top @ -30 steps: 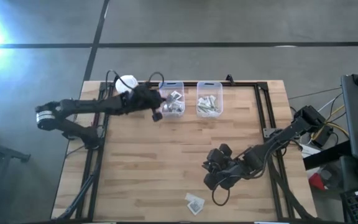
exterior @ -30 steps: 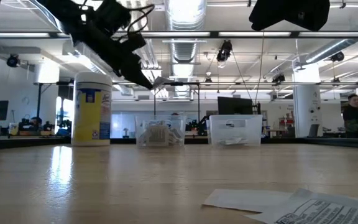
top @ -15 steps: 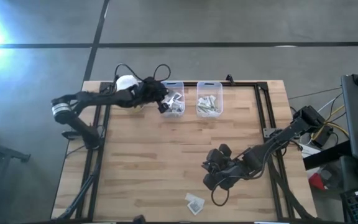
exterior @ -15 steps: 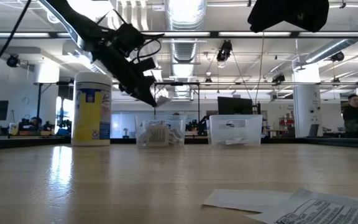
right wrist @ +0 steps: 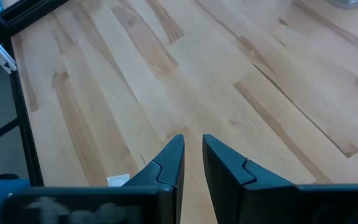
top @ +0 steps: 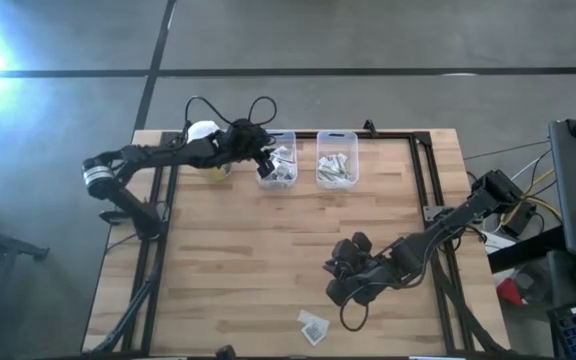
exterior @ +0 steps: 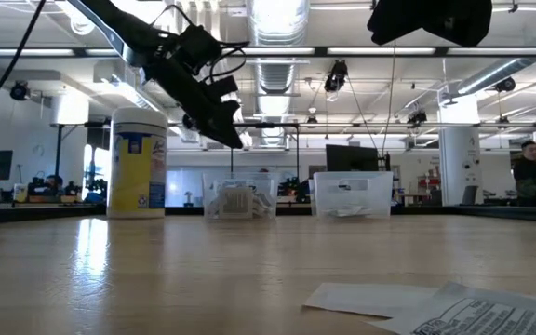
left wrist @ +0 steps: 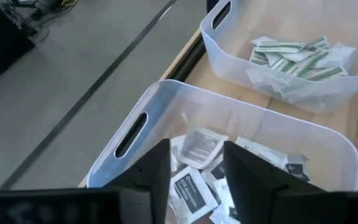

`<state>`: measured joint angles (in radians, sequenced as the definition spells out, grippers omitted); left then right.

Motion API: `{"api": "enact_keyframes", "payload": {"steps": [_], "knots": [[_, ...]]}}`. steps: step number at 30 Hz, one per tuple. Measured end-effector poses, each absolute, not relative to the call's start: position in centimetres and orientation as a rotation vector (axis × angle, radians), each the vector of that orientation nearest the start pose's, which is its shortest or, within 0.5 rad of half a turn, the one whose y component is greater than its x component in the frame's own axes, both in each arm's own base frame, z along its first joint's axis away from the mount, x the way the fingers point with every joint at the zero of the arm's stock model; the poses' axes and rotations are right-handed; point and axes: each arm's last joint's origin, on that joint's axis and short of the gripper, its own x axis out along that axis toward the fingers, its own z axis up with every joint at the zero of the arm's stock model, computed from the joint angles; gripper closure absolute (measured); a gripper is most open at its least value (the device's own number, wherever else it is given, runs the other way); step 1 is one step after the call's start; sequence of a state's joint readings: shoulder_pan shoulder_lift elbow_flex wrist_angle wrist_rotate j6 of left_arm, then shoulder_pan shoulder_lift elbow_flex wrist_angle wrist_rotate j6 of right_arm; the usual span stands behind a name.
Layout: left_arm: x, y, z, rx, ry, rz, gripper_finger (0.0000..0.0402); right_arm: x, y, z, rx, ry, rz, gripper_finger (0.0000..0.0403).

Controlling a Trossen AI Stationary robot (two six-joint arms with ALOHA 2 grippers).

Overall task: Pick & Place First Aid Supplies
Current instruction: Put the towelette pack into the left transparent bin

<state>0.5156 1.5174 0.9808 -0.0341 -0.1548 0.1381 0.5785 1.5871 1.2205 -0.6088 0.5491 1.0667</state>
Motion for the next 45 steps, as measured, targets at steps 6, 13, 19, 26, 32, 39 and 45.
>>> {"api": "enact_keyframes", "payload": {"steps": [6, 13, 19, 26, 32, 39, 45], "knots": [[27.8, 16.0, 25.3, -0.016, 0.638, 0.608, 0.0229, 28.2, 16.6, 26.0, 0.503, 0.714, -0.395, 0.0346], [27.0, 13.2, 26.9, 0.009, 0.679, 0.532, 0.0227, 28.7, 17.0, 26.4, 0.550, 0.666, -0.356, 0.0346], [26.6, 8.9, 27.7, 0.047, 0.742, 0.397, 0.0227, 29.0, 17.5, 26.7, 0.663, 0.692, -0.267, 0.0346], [26.2, 3.0, 27.3, 0.080, 0.755, 0.213, 0.0227, 29.6, 19.2, 25.9, 0.741, 0.766, -0.120, 0.0346], [25.4, -1.5, 26.4, 0.065, 0.754, 0.081, 0.0227, 30.9, 21.2, 23.3, 0.805, 0.886, 0.028, 0.0346], [24.5, -5.2, 25.1, 0.049, 0.762, -0.023, 0.0227, 31.5, 22.1, 20.8, 0.831, 0.959, 0.011, 0.0346], [24.0, -7.3, 24.0, 0.033, 0.742, -0.083, 0.0227, 32.2, 23.0, 19.3, 0.865, 0.996, 0.073, 0.0346]]}}
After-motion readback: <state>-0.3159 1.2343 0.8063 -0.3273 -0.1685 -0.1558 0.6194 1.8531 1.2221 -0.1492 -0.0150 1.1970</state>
